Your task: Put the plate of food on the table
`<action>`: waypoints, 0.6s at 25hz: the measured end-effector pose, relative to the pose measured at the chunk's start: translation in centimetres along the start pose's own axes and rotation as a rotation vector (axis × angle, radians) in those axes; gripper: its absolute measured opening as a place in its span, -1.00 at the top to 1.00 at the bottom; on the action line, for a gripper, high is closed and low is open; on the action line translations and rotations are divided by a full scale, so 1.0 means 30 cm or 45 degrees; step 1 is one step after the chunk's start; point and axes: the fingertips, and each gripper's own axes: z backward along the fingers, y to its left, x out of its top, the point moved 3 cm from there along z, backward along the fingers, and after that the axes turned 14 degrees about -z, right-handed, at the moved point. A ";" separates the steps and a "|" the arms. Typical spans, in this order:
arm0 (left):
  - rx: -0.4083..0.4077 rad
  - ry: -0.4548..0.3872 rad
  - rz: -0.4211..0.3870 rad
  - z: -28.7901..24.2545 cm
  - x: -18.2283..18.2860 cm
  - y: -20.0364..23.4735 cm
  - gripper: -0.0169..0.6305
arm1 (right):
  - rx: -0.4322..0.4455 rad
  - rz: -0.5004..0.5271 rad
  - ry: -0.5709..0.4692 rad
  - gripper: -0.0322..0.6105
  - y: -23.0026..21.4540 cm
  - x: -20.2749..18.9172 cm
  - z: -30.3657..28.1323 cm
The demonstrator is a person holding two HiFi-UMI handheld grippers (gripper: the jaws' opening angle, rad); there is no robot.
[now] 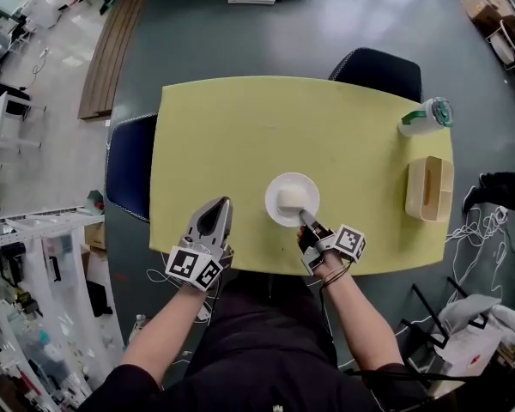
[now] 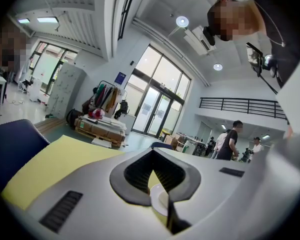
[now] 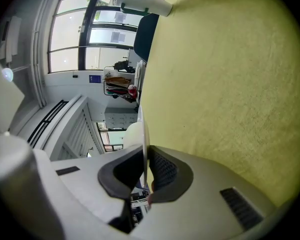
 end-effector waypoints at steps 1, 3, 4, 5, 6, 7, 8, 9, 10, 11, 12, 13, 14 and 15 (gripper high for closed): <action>0.003 0.006 0.004 -0.004 -0.010 0.001 0.92 | -0.010 -0.001 -0.003 0.80 -0.016 0.009 -0.007; 0.005 0.015 0.014 -0.012 -0.026 -0.002 0.92 | -0.026 -0.008 -0.008 0.80 -0.046 0.026 -0.023; 0.005 0.021 0.016 -0.015 -0.036 -0.004 0.92 | -0.034 -0.015 -0.011 0.80 -0.062 0.034 -0.029; 0.005 0.026 0.016 -0.018 -0.046 -0.006 0.92 | -0.040 -0.022 -0.014 0.80 -0.079 0.042 -0.036; 0.005 0.029 0.017 -0.023 -0.055 -0.008 0.92 | -0.044 -0.026 -0.018 0.80 -0.094 0.051 -0.043; 0.005 0.031 0.017 -0.028 -0.061 -0.008 0.92 | -0.047 -0.027 -0.022 0.80 -0.106 0.061 -0.049; 0.006 0.032 0.017 -0.031 -0.064 -0.008 0.92 | -0.050 -0.028 -0.025 0.80 -0.115 0.069 -0.055; 0.006 0.034 0.018 -0.032 -0.066 -0.007 0.92 | -0.055 -0.028 -0.029 0.80 -0.124 0.074 -0.060; 0.008 0.035 0.017 -0.033 -0.068 -0.006 0.92 | -0.063 -0.031 -0.033 0.80 -0.132 0.077 -0.064; 0.011 0.037 0.017 -0.033 -0.070 -0.004 0.92 | -0.071 -0.034 -0.034 0.80 -0.140 0.081 -0.067; 0.015 0.039 0.018 -0.035 -0.074 -0.003 0.92 | -0.078 -0.035 -0.034 0.80 -0.149 0.087 -0.069; 0.018 0.042 0.018 -0.038 -0.079 -0.002 0.92 | -0.083 -0.036 -0.033 0.80 -0.157 0.092 -0.071; 0.021 0.046 0.019 -0.040 -0.084 -0.001 0.92 | -0.085 -0.039 -0.032 0.80 -0.164 0.095 -0.072; 0.024 0.050 0.020 -0.042 -0.089 0.001 0.92 | -0.087 -0.045 -0.031 0.80 -0.168 0.096 -0.074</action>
